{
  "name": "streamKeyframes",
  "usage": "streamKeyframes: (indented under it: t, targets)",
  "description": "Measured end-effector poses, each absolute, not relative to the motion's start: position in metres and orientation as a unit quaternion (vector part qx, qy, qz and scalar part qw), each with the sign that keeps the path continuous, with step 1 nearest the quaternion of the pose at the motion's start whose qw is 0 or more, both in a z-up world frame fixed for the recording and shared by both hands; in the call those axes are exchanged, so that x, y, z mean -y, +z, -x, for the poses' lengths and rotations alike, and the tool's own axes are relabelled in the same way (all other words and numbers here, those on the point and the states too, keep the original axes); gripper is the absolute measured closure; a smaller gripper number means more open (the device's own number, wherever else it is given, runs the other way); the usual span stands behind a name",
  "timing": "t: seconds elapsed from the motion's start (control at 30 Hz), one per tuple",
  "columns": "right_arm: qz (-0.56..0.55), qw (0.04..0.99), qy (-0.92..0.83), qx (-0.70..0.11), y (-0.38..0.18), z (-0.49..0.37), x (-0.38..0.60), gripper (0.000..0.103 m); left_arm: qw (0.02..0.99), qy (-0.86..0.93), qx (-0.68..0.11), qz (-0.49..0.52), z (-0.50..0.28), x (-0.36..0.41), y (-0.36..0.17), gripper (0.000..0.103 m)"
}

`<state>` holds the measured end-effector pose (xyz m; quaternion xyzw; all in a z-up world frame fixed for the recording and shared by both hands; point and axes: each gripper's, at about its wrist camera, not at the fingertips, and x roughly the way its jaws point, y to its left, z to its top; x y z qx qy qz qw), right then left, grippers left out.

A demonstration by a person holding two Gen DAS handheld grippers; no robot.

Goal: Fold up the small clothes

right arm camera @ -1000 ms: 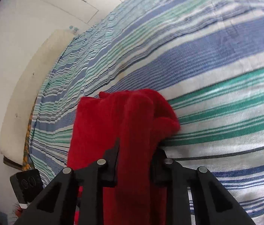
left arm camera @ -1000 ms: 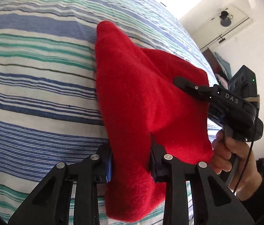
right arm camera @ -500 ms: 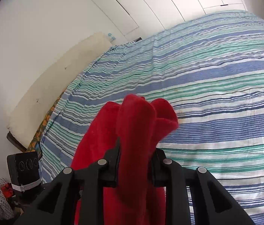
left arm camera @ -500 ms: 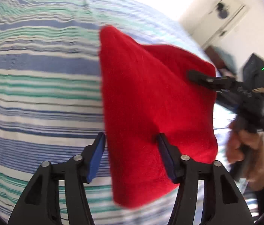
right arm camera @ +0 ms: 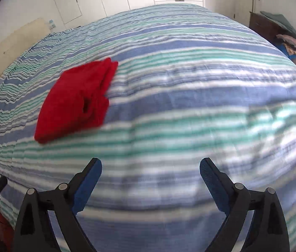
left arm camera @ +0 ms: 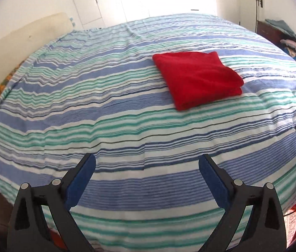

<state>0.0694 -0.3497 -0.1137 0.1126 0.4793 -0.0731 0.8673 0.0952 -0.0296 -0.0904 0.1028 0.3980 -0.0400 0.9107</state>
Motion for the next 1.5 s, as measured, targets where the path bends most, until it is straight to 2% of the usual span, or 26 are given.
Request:
streamKeyframes:
  t: [0.13, 0.3, 0.57, 0.73, 1.03, 1.5]
  targets:
    - [-0.053, 0.863, -0.046, -0.501, -0.104, -0.018, 0.314, 0.004, 0.92, -0.022, -0.377, -0.105, -0.067, 0.029, -0.067, 0.004]
    - [0.028, 0.878, -0.031, -0.478, -0.075, 0.002, 0.274, 0.003, 0.933, -0.016, -0.337, -0.122, -0.045, 0.037, -0.041, 0.004]
    - [0.044, 0.899, 0.004, -0.435, -0.013, 0.009, 0.236, 0.001, 0.935, -0.045, -0.322, -0.14, -0.025, 0.048, 0.008, 0.004]
    - [0.03, 0.905, -0.002, -0.424, 0.024, 0.018, 0.232, 0.001, 0.93, -0.031, -0.341, -0.134, -0.019, 0.048, 0.027, 0.003]
    - [0.032, 0.901, 0.006, -0.433, 0.053, 0.043, 0.227, 0.001, 0.921, -0.04, -0.38, -0.082, -0.011, 0.033, 0.04, 0.0]
    - [0.046, 0.892, 0.015, -0.449, 0.045, 0.046, 0.209, 0.001, 0.894, -0.031, -0.443, -0.063, -0.02, 0.022, 0.02, 0.001]
